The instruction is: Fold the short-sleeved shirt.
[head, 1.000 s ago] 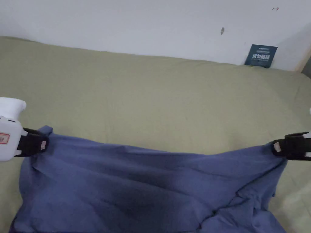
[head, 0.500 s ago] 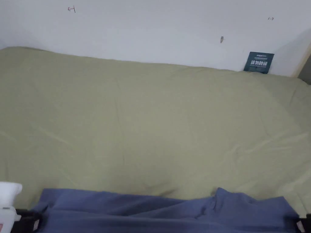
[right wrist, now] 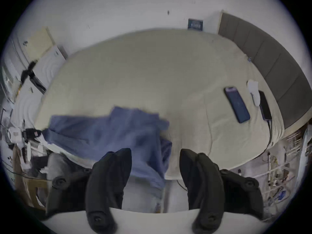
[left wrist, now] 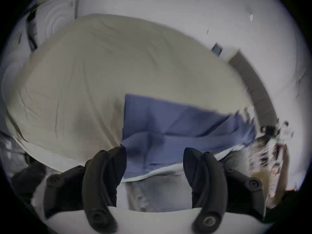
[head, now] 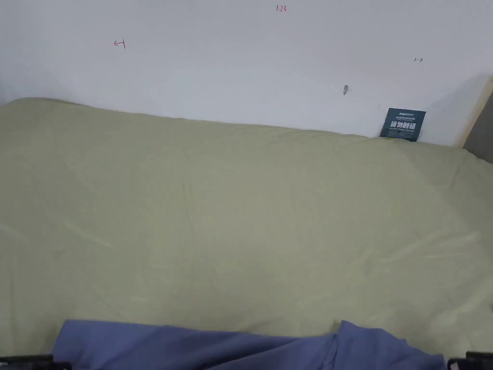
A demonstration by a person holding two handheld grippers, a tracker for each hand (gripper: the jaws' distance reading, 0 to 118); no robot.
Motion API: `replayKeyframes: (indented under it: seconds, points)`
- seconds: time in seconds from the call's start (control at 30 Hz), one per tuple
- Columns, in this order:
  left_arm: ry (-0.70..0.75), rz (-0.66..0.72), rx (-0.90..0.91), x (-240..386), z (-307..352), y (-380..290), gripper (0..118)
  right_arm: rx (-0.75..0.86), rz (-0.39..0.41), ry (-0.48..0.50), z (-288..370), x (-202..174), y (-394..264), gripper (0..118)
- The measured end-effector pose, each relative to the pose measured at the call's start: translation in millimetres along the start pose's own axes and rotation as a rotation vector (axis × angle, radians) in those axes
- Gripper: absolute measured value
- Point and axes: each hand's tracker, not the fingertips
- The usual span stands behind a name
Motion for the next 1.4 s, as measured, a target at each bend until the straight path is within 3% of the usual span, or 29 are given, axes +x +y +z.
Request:
replayKeyframes:
  seconds: [0.1,0.23,0.27,0.3,0.33,0.37,0.43,0.47,0.53,0.63,1.0,1.1,1.17,1.2,1.23,1.27,1.3,1.33,1.37,1.4]
  points:
    - [-0.036,-0.075,0.156,39.0,32.5,18.9,75,0.13,0.032,0.058,26.7,-32.1,14.5,65]
    - [0.033,-0.133,0.281,105.4,21.7,28.6,72,0.197,0.128,-0.004,11.0,-88.6,18.9,64]
    - [0.084,-0.154,0.288,122.7,13.1,25.5,63,0.198,0.126,-0.014,4.5,-102.5,15.0,62]
    - [0.117,-0.172,0.294,137.0,5.4,21.2,31,0.201,0.125,-0.044,-0.9,-115.0,9.7,58]
    - [0.155,-0.206,0.306,151.8,-8.6,13.0,0,0.208,0.109,-0.052,-7.6,-129.1,0.3,30]
    - [0.191,-0.236,0.31,167.2,-19.4,3.5,0,0.217,0.086,-0.047,-19.5,-136.2,-9.7,1]
    - [0.243,-0.286,0.35,192.1,-35.5,-24.4,0,0.257,0.091,-0.055,-31.0,-159.8,-28.1,0]
    - [0.195,-0.29,0.363,201.5,-43.0,-39.5,0,0.279,0.11,-0.096,-38.5,-170.6,-42.0,0]
    - [0.176,-0.28,0.359,217.5,-57.2,-63.9,0,0.268,0.17,-0.076,-52.7,-184.5,-63.0,0]
    - [0.206,-0.364,0.227,233.0,-81.2,-82.2,0,0.201,0.174,-0.051,-62.7,-196.0,-79.3,0]
    - [0.234,-0.341,0.257,243.0,-89.2,-77.1,0,0.242,0.155,-0.071,-58.0,-193.8,-71.1,0]
    - [0.128,-0.335,0.237,223.4,-78.0,-53.8,0,0.25,0.13,-0.025,-45.9,-186.2,-62.1,0]
    - [-0.018,-0.269,0.217,188.5,-61.8,-26.1,0,0.292,0.142,-0.005,-32.5,-178.6,-57.7,0]
    - [-0.072,-0.223,0.216,166.7,-53.7,-13.9,2,0.3,0.147,-0.005,-27.3,-174.5,-55.6,1]
    - [-0.149,-0.188,0.21,140.0,-45.7,-1.4,12,0.312,0.143,-0.006,-22.2,-169.4,-53.9,1]
    - [-0.243,-0.173,0.199,113.7,-36.9,10.4,29,0.318,0.135,-0.003,-18.5,-164.0,-51.8,1]
    - [-0.327,-0.151,0.192,89.3,-30.5,17.1,71,0.314,0.126,-0.003,-16.3,-160.7,-49.4,1]
    - [-0.442,-0.137,0.163,62.3,-24.1,22.8,102,0.305,0.111,0.007,-15.2,-155.2,-47.2,1]
    - [-0.513,-0.114,0.169,40.1,-18.5,24.8,118,0.292,0.1,0.021,-15.6,-150.7,-45.5,1]
    - [-0.567,-0.077,0.18,23.8,-15.1,24.5,118,0.285,0.09,0.026,-16.5,-147.9,-44.2,1]
